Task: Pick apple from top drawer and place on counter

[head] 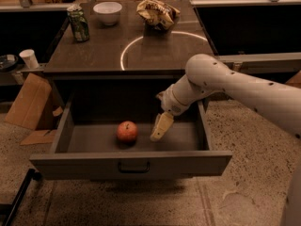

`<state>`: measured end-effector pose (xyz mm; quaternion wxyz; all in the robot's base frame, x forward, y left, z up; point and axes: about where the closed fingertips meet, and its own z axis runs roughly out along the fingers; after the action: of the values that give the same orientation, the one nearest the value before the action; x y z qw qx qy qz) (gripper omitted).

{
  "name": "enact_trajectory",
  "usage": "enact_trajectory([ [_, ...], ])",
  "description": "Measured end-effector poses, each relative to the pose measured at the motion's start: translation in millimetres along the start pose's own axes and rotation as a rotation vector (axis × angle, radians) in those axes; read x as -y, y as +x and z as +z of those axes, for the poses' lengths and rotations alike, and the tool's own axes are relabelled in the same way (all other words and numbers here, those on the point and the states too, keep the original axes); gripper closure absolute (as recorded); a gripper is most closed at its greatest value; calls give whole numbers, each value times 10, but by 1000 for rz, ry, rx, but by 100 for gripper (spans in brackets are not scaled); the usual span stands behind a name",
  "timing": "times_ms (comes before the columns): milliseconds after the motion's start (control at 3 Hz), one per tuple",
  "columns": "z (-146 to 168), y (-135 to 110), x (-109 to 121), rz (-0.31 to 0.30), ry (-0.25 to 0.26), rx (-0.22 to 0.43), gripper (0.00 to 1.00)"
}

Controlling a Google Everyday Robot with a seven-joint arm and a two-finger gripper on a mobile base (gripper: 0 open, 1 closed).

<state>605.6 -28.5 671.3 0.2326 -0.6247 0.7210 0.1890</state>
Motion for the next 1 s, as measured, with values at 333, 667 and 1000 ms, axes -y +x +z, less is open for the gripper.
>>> enact_trajectory([
  [333,229,-81,18,-36,-8,33,0],
  [667,471,-134,-1,-70,-19,60,0],
  [1000,661,-162,5,-86,-32,80,0],
])
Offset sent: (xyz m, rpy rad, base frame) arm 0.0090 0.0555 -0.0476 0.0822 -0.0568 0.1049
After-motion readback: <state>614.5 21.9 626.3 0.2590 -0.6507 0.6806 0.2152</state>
